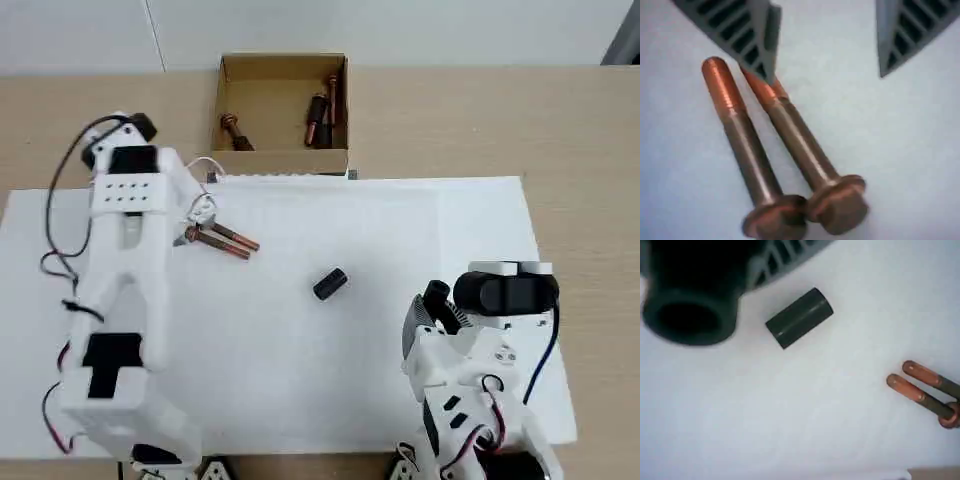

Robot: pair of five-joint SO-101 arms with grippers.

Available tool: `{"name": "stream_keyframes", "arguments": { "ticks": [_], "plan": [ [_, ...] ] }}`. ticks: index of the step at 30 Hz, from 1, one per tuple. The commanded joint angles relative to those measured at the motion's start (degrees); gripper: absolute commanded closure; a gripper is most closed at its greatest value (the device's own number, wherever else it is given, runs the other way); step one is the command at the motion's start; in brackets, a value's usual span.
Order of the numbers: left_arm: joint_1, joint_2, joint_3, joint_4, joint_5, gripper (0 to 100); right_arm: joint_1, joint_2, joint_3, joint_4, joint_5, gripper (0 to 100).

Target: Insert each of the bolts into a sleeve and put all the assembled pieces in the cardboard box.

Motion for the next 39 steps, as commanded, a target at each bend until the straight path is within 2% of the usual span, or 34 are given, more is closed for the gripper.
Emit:
{"name": "stream_keyframes", "arguments": {
  "ticks": [1, 8, 14, 19, 25, 39],
  "plan": [
    [2.1, 2.7, -3.6, -0.8, 0.4, 87, 0.6, -0.6, -0.4, -1.7, 0.6, 99.5],
    [1.8, 9.9, -9.3, -0.5, 1.8, 87, 0.6, -0.6, -0.4, -1.7, 0.6, 99.5],
    [1.5, 12.6, -9.7, -0.9, 1.8, 92, 0.6, -0.6, -0.4, -1.7, 0.6, 99.5],
    [1.5, 14.9, -9.7, -1.0, 1.8, 92, 0.6, -0.6, -0.4, -1.7, 0.6, 99.5],
    [0.0, 15.5, -9.7, -4.7, 1.8, 92, 0.6, -0.6, -0.4, -1.7, 0.6, 99.5],
    [-1.1, 16.4, -9.4, -5.0, 1.8, 92, 0.5, -0.6, -0.4, -1.7, 0.6, 99.5]
  ]
}}
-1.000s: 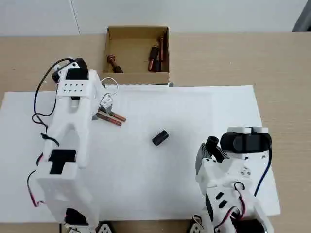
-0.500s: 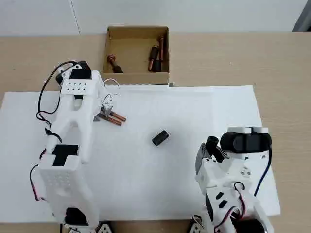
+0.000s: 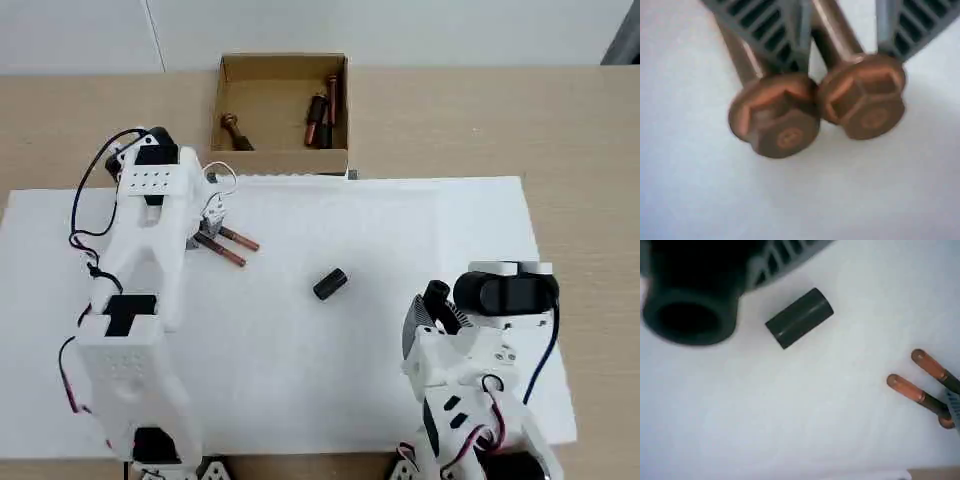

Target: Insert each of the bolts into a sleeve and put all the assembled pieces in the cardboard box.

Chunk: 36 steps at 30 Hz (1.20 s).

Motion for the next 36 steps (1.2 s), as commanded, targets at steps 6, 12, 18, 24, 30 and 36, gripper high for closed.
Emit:
{"name": "stream_keyframes", "arguments": {
  "ticks": [6, 12, 18, 24, 30, 36],
  "plan": [
    [-0.9, 3.6, -1.2, -0.5, -0.2, 92, 0.4, -0.6, -0.4, -1.7, 0.6, 99.5],
    [-0.8, 3.7, -1.5, -0.5, -0.2, 99, 0.4, -0.6, -0.5, -1.7, 0.6, 99.5],
    [0.0, -2.1, -1.5, 1.3, -0.2, 100, 0.5, -0.6, -2.1, -1.7, 0.6, 99.5],
    [5.1, -14.2, -1.5, 5.9, -0.5, 100, 0.3, -0.6, -4.7, -1.7, 0.9, 99.5],
    [10.1, -27.8, -1.1, 7.3, -4.7, 100, 0.3, -0.6, -4.7, -1.7, 5.0, 99.5],
    [15.6, -38.4, 5.6, 6.9, -11.6, 100, 0.2, -0.6, -3.6, -1.7, 12.3, 99.5]
  ]
}}
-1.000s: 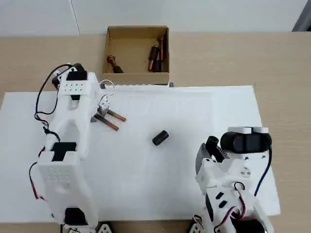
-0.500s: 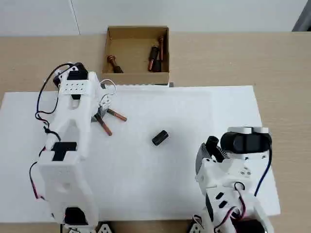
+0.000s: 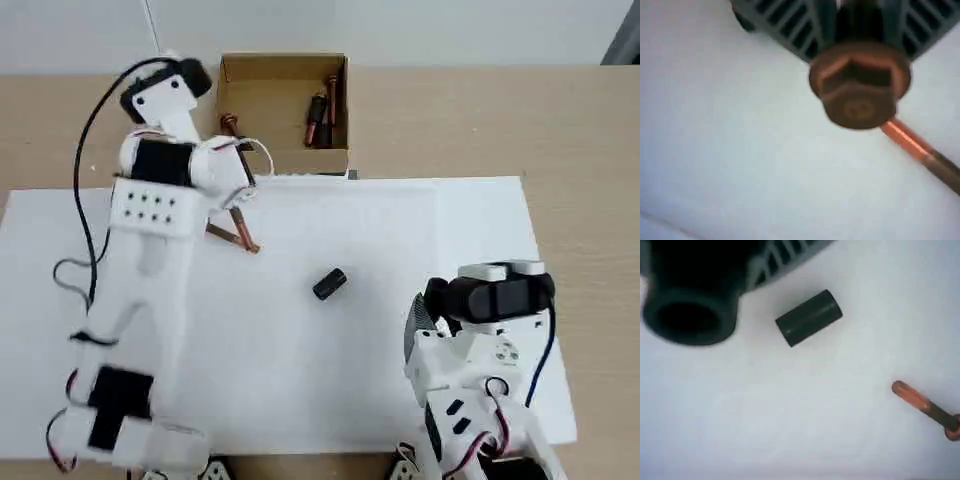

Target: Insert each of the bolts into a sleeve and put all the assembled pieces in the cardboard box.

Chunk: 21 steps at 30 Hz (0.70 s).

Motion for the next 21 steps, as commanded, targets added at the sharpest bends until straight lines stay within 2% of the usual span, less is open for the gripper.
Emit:
{"name": "stream_keyframes", "arguments": {
  "ticks": [1, 3, 9, 15, 21],
  "plan": [
    [3.7, -9.2, 5.6, -0.2, -4.4, 100, 0.2, -0.6, -0.8, -1.7, 5.8, 99.5],
    [5.2, -13.5, 10.9, -2.5, -5.3, 100, 0.2, -0.6, 0.8, -1.7, 7.7, 99.5],
    [5.5, -28.6, 30.6, -19.2, -7.9, 100, 0.0, -0.6, 6.2, -8.6, 8.4, 99.5],
    [5.6, -45.3, 49.2, -35.5, -10.4, 100, -8.4, -0.6, 13.5, -18.2, 8.4, 99.5],
    [5.5, -58.9, 61.2, -43.2, -10.3, 100, -15.4, -0.6, 21.2, -29.4, 8.4, 99.5]
  ]
}}
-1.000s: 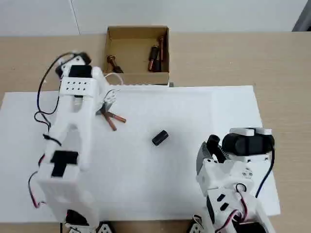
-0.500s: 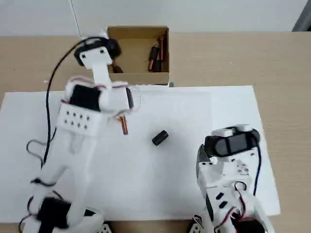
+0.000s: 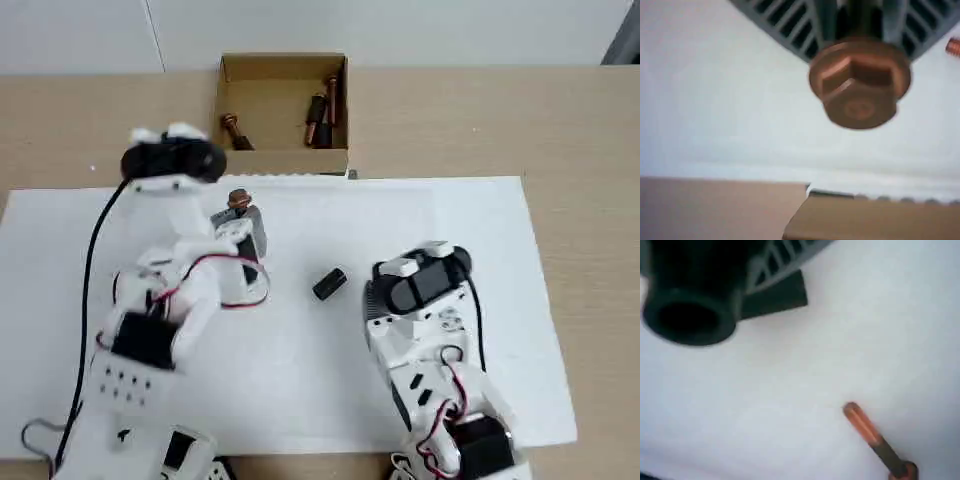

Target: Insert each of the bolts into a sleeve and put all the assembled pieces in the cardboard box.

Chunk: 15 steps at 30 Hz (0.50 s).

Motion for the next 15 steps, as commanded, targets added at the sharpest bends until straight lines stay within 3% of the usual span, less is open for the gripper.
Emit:
{"name": "stream_keyframes", "arguments": {
  "ticks": [1, 7, 15],
  "plan": [
    [0.3, -8.8, 5.1, -4.8, -0.4, 100, -4.0, -0.6, 3.1, -7.3, 0.5, 99.5],
    [0.7, -21.5, 13.5, -10.7, 1.8, 100, -9.9, -0.6, 7.9, -15.9, 0.5, 99.5],
    [6.9, -41.1, 22.0, -11.2, 7.1, 100, -15.6, -0.6, 11.8, -20.3, 5.8, 99.5]
  ]
}}
